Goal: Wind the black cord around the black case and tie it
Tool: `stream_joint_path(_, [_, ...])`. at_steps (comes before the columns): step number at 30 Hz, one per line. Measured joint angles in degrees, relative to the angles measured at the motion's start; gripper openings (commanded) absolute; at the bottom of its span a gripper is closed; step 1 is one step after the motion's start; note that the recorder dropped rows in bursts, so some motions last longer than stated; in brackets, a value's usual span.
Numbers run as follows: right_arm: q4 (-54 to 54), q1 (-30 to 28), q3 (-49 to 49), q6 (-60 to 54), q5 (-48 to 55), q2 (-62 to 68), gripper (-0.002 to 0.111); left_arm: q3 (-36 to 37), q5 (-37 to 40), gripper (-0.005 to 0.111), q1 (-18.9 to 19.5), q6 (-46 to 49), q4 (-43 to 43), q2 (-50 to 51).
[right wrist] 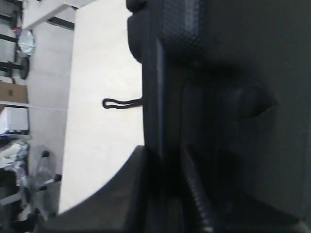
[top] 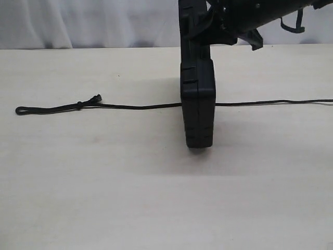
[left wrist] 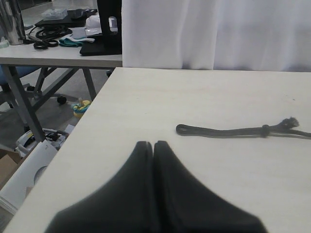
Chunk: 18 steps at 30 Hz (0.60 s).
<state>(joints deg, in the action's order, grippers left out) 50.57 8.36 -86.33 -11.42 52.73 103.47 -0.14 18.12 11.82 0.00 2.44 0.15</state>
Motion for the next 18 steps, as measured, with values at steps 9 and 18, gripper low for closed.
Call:
stream_joint_path(9, [17.2,-5.5,11.0,-10.8,1.3,-0.8,0.004,0.0,0.0,0.000,0.0,0.0,0.0,0.0])
stream_joint_path(18, [17.6,-7.1,13.3,-12.7,0.4,-1.5,0.004,0.0,0.0,0.000,0.0,0.0,0.0,0.0])
